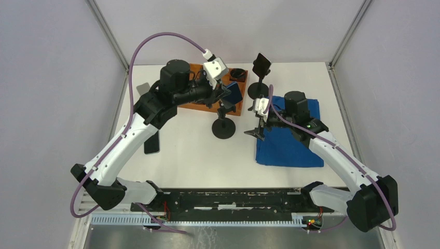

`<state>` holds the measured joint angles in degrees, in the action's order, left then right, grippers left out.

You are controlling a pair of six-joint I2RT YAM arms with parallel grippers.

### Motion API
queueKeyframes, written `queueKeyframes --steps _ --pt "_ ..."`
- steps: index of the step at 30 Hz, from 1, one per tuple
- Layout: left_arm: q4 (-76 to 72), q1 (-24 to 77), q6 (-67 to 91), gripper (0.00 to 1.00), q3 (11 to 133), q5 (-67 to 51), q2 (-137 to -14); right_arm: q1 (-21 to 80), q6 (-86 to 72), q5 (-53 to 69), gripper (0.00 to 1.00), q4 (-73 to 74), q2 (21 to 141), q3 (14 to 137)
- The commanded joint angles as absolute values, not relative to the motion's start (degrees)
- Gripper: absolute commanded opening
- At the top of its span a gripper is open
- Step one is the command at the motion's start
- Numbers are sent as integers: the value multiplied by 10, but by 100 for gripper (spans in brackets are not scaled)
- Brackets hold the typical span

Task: Place the phone on the phone stand
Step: Install the phone on the phone stand.

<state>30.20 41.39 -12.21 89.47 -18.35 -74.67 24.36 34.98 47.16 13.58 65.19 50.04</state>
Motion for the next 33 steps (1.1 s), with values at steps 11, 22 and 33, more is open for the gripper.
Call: queueKeyframes --steps 11,22,33 --pt "197 338 -92 2 830 -270 -690 251 113 382 78 -113 721 519" --pt "136 274 -37 2 798 -364 -681 300 58 323 57 -144 779 522" --pt "119 254 -31 2 780 -394 -671 303 16 253 52 -157 783 511"
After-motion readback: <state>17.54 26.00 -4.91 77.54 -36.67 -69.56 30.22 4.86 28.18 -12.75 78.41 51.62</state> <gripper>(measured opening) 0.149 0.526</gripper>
